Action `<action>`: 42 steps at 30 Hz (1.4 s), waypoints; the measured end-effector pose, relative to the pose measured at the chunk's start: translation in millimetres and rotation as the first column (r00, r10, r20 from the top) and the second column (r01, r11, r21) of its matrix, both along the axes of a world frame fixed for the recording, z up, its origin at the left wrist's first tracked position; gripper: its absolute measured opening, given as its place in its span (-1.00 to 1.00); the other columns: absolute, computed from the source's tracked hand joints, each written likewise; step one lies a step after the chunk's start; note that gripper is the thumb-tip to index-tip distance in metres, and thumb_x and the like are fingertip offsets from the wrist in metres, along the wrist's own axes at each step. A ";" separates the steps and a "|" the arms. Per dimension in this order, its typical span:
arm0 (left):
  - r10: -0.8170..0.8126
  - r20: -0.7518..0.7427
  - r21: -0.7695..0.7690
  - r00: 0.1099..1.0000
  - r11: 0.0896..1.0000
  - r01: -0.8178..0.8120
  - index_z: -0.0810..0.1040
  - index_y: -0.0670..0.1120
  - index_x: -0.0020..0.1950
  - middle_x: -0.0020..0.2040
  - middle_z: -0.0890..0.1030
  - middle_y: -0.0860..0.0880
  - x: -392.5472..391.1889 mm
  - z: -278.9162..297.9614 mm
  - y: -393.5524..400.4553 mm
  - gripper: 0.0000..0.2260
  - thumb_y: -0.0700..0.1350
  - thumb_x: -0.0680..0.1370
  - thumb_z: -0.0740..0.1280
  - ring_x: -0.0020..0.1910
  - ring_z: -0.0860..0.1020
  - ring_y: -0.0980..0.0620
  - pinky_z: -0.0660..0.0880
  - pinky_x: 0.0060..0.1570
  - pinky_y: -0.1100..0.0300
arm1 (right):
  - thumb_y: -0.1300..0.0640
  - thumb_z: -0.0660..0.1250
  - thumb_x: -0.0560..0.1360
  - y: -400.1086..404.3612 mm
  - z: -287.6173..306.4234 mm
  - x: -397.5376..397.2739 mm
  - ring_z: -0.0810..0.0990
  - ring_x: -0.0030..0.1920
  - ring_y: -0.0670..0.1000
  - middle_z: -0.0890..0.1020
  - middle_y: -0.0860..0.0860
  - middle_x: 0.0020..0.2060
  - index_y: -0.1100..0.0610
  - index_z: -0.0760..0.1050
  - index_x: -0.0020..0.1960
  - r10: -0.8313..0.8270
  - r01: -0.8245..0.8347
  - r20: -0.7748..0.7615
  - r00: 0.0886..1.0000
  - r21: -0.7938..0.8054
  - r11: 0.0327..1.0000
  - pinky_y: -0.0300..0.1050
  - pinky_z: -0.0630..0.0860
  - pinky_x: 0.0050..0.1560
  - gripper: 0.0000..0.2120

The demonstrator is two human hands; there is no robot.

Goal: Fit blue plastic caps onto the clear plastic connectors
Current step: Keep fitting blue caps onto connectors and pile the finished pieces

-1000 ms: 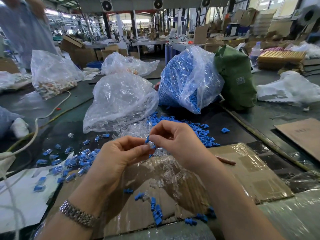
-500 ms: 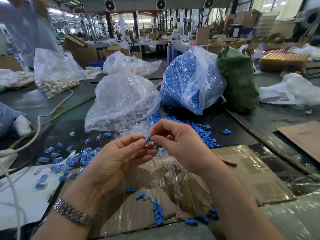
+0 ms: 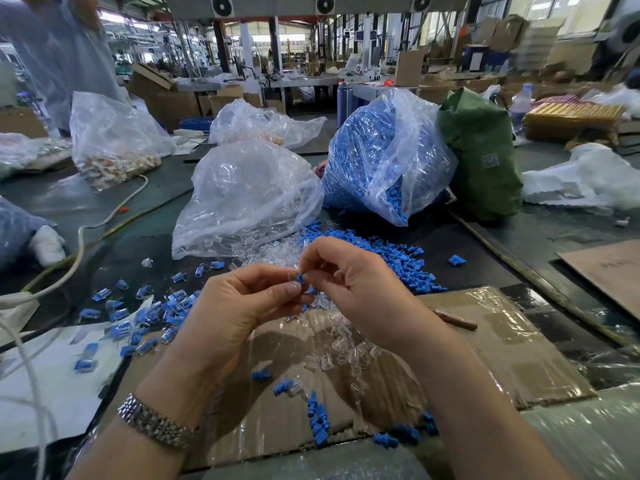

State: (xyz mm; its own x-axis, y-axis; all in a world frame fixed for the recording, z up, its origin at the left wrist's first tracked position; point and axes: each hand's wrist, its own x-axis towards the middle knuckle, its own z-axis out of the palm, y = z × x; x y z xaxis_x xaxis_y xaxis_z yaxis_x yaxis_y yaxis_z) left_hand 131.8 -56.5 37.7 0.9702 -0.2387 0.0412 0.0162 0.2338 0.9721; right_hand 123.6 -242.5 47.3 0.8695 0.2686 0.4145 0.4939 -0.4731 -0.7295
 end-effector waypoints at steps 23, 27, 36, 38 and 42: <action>-0.027 -0.082 -0.072 0.996 0.997 0.021 0.73 -0.20 -0.06 0.05 0.68 -0.36 13.9 -9.0 6.8 -0.84 -0.28 0.38 0.47 -0.01 0.71 -0.24 0.66 -0.09 0.16 | -0.04 0.37 0.55 -36.4 -6.3 2.8 0.40 0.17 0.17 0.47 0.09 -0.03 0.11 0.30 -0.18 -0.660 0.298 -0.246 0.710 -0.744 0.598 0.05 0.41 0.07 -0.68; -0.003 -0.098 -0.100 0.995 0.995 -0.007 0.72 -0.23 -0.07 0.04 0.68 -0.36 13.4 -7.6 5.4 -0.84 -0.30 0.37 0.45 -0.04 0.72 -0.22 0.66 -0.12 0.16 | 0.03 0.34 0.53 -36.1 -2.0 3.5 0.42 -0.14 0.11 0.38 0.03 -0.32 0.10 0.28 -0.30 -0.640 0.312 -0.231 0.732 -0.722 0.617 -0.07 0.34 -0.25 -0.67; 0.037 -0.072 -0.136 0.997 0.990 -0.046 0.70 -0.21 0.02 0.07 0.70 -0.26 13.5 -5.4 3.9 -0.75 -0.26 0.34 0.50 0.06 0.71 -0.16 0.67 -0.03 0.14 | 0.12 0.35 0.59 -31.4 25.3 -14.0 0.69 -0.17 0.22 0.65 0.24 -0.23 0.34 0.52 -0.09 -0.280 0.142 -0.422 0.862 -0.330 0.933 0.23 0.63 -0.02 -0.74; 0.058 -0.040 -0.123 0.998 0.990 -0.063 0.75 -0.12 -0.06 0.05 0.72 -0.21 13.7 -4.4 2.0 -0.73 -0.18 0.25 0.56 0.04 0.71 -0.10 0.66 -0.02 0.16 | 0.10 0.34 0.60 -23.3 30.2 -15.5 0.71 -0.20 0.17 0.68 0.26 -0.18 0.34 0.52 -0.08 -0.193 0.045 -0.479 0.856 -0.303 0.952 0.23 0.62 0.01 -0.72; 0.065 0.011 -0.090 0.998 0.994 -0.063 0.76 -0.05 -0.08 0.01 0.73 -0.14 14.5 -6.0 1.7 -0.69 -0.10 0.20 0.58 -0.01 0.70 -0.03 0.64 -0.03 0.21 | 0.09 0.30 0.61 -11.8 34.4 -14.6 0.52 -0.31 0.05 0.58 0.13 -0.31 0.35 0.49 -0.11 -0.130 -0.019 -0.497 0.858 -0.284 0.959 0.08 0.54 -0.16 -0.70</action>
